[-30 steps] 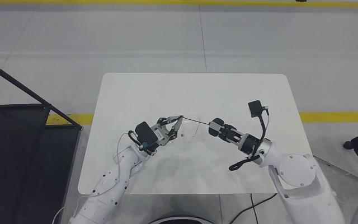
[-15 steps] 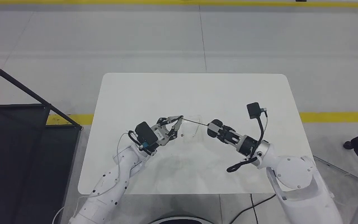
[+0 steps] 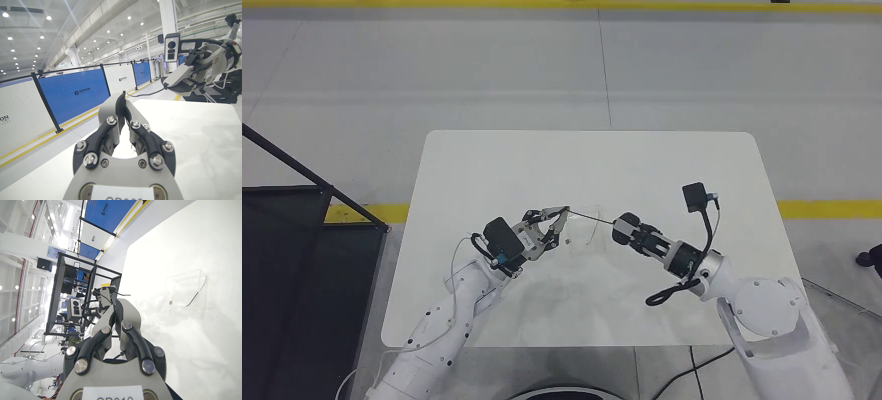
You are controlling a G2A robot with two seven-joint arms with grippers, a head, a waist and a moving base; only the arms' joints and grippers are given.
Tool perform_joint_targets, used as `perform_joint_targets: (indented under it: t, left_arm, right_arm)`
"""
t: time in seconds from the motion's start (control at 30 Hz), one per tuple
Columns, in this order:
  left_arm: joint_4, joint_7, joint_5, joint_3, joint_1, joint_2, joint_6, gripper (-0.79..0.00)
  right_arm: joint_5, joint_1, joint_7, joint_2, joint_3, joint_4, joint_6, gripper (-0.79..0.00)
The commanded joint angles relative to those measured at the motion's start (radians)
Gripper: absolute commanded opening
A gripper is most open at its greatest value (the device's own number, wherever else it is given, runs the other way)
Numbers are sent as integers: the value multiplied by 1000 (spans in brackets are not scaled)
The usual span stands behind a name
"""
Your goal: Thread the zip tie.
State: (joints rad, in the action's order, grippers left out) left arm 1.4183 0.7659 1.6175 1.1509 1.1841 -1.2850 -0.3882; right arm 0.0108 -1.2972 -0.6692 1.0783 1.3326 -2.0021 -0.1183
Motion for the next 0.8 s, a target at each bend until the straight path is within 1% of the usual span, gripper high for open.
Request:
perform_joint_targets:
  t: [0.0,0.53,0.77]
  left_arm:
    - [0,0,0,0,0,0,0,-785]
    - [0,0,0,0,0,0,0,-785]
    - [0,0,0,0,0,0,0,-785]
  right_arm:
    - [-4,1,-2,0,1,2,1,-785]
    - [-28,18,4,3,-6,14,-16,-785]
    - [-27,29,-1,3,-9,22,-39,-785]
